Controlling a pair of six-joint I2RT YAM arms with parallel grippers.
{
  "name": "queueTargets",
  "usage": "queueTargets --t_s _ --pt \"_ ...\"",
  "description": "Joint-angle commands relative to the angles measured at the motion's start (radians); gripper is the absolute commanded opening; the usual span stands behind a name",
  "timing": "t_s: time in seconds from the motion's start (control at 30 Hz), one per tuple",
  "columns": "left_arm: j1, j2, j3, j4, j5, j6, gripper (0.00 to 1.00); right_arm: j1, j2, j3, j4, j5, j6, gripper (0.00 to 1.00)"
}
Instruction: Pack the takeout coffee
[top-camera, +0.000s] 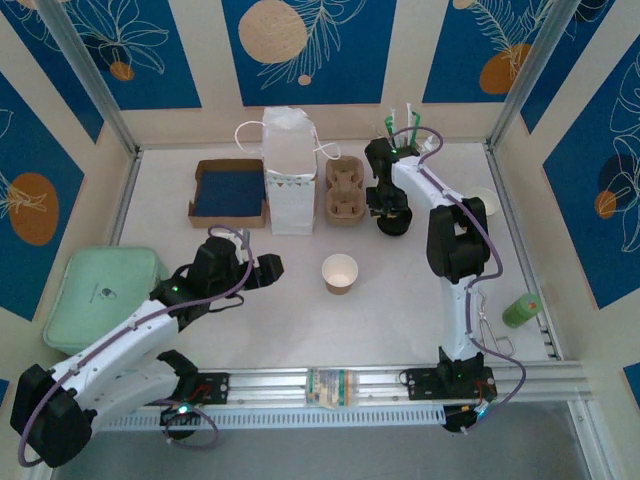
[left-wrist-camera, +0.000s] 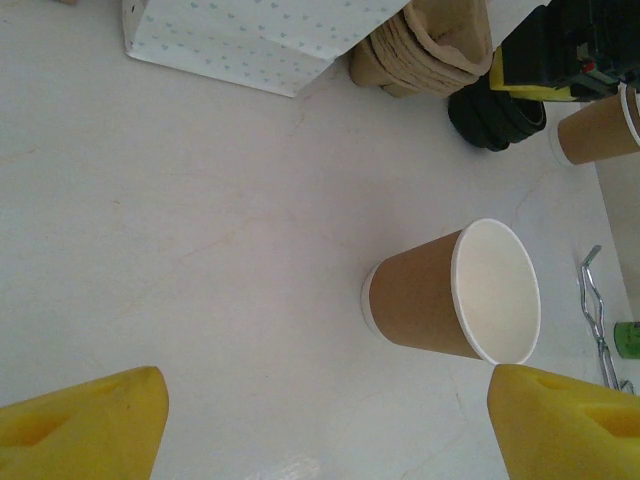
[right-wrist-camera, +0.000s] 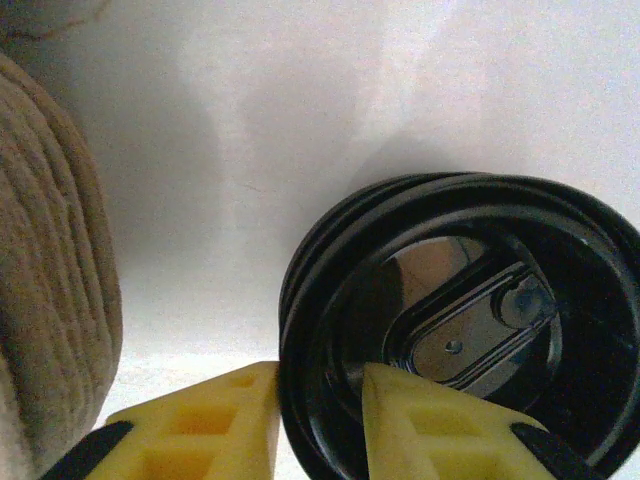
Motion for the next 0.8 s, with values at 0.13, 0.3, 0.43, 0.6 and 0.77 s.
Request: queueTargets --t_s 0.13,0.3,0.43,0.6,0.77 --pt "0.007 0.008 -0.002 0.009 -0.001 0.020 0.83 0.009 0.016 0.031 -0.024 0.022 -0.007 0.21" --pt "0.007 0.006 -0.002 0.010 0.001 0.019 0.84 0.011 0.011 0.039 -0.032 0.032 -0.008 0.18" --pt "0.007 0.005 -0.001 0.008 -0.001 0.020 0.84 0.014 -0.004 0.041 -0.036 0.040 -0.007 0.17" --pt "0.007 -0.003 -0.003 0.003 -0.003 0.023 0.84 0.016 -0.020 0.044 -0.039 0.049 -0.008 0.16" --pt "0.007 -0.008 -0.008 0.002 -0.005 0.022 0.83 0.015 -0.016 0.046 -0.047 0.064 -0.011 0.22"
